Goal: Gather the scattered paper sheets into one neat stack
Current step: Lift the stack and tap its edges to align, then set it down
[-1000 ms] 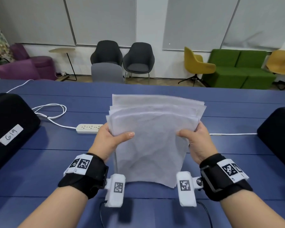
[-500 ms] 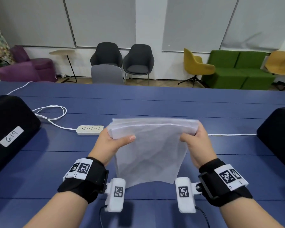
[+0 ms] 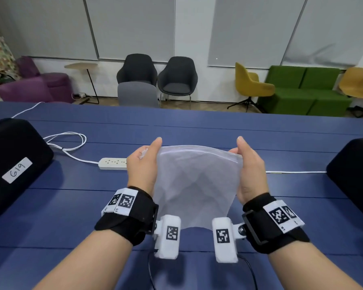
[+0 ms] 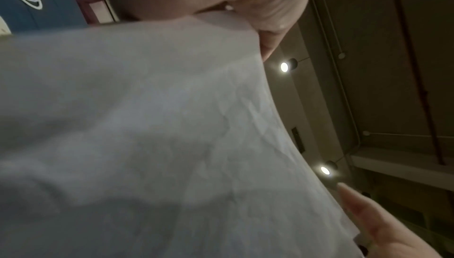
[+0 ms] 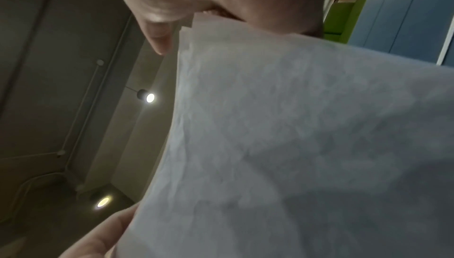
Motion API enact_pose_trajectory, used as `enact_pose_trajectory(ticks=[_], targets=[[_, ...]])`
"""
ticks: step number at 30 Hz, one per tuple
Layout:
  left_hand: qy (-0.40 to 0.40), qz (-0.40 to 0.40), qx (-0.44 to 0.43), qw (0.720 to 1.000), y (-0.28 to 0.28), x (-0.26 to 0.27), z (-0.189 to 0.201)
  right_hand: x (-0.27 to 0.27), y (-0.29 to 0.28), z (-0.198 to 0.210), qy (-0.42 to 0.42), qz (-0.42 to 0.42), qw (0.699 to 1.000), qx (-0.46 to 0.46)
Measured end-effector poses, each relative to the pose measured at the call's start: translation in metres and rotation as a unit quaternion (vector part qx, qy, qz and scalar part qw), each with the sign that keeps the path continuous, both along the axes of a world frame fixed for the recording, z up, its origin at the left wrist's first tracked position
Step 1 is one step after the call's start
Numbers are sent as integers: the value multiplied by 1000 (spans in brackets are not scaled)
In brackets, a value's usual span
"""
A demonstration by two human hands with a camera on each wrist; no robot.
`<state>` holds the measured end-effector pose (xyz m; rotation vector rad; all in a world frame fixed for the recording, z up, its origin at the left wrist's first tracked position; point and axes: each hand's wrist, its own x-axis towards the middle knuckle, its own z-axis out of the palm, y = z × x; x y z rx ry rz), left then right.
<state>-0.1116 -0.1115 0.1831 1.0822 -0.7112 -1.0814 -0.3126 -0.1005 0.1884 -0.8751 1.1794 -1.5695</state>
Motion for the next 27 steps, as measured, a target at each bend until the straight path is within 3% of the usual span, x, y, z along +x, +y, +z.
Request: enact_pose_trajectory(ticks=[5,10,14,20,23,27], targets=[[-37,-17,2,999,-1,2,-3,2,-7,-6,51,-38,998,-13],[-138,-122,-44,982,5,17,-24,-9,1,-20,92,27,994,-59],[-130,-174,-5,976,3,21,-37,-11,6,-36,137,80,986,-54],[-109,-205,-69,970,5,25,-15,-20,6,-20,85,67,990,-95],[-91,-241,-52,965,8,32,-27,-31,8,-22,113,102,985,-83],[-125,-259,-27,957,13,23,-44,-22,8,-34,126,144,980,-54]])
